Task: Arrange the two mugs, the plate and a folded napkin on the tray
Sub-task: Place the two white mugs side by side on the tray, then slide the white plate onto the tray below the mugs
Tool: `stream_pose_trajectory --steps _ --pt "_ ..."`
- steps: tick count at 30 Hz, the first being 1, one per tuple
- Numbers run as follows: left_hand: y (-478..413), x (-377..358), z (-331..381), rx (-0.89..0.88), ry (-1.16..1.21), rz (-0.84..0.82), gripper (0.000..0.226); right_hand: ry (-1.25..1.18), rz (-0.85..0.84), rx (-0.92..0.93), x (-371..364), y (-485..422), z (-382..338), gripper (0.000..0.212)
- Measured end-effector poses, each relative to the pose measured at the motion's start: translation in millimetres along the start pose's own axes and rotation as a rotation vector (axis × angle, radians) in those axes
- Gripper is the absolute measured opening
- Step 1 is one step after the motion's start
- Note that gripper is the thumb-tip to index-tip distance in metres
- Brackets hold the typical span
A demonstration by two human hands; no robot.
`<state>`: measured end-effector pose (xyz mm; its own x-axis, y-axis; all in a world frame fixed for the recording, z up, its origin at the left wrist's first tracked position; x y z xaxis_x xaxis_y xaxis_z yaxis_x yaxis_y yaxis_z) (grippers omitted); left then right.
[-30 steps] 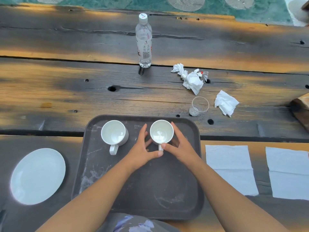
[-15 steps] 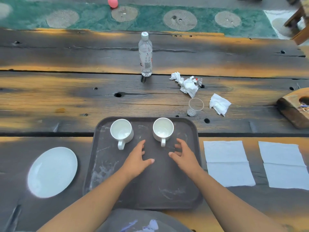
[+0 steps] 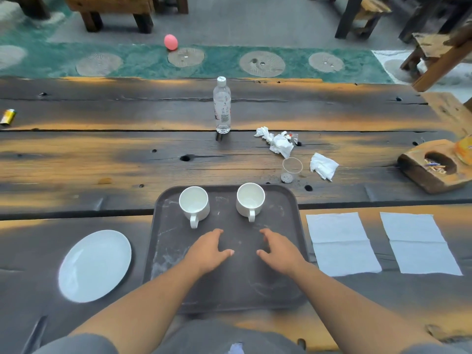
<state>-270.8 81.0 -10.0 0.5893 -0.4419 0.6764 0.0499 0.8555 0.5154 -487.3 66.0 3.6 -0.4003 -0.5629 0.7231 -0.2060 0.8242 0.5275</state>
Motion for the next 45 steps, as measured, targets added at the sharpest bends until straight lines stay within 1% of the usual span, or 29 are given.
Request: stream_pose_trajectory --steps 5,10,16,20,22,27,33,37,41,45 --pt "8 1 2 -0.037 -0.177 -0.015 0.066 0.086 0.004 -0.002 -4 4 -4 0.06" --pt "13 1 6 -0.069 -0.26 -0.014 0.056 0.16 -0.004 -0.02 -10 4 -9 0.055" --pt "16 2 8 -0.09 -0.276 -0.014 0.052 0.184 -0.019 -0.011 -17 3 -20 0.05" --pt "21 11 -4 -0.067 -0.223 0.03 0.051 0.182 -0.043 0.034 -28 0 -37 0.05" --pt "25 17 -16 -0.051 -0.216 0.044 0.049 0.184 -0.061 0.065 -36 -1 -49 0.05" --pt "45 31 -54 -0.019 -0.341 0.015 0.047 0.206 -0.108 0.146 -57 -8 -88 0.051" --pt "76 54 -111 0.091 -0.242 0.1 0.046 0.251 -0.153 0.248 -82 -19 -145 0.049" --pt "99 73 -153 0.163 -0.218 0.132 0.039 0.302 -0.184 0.318 -101 -25 -183 0.046" --pt "118 91 -191 0.229 -0.231 0.145 0.043 0.368 -0.208 0.379 -121 -31 -216 0.046" --pt "133 102 -228 0.298 -0.188 0.158 0.047 0.381 -0.217 0.432 -135 -38 -250 0.052"
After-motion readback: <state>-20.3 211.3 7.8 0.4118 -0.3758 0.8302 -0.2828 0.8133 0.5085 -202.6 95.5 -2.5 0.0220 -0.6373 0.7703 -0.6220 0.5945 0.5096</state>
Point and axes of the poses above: each hand's wrist, its own y-axis away from the middle knuckle, its own x-axis out of the back of the hand, z = x × y, the point moved 5 cm from there along -y, towards the middle knuckle
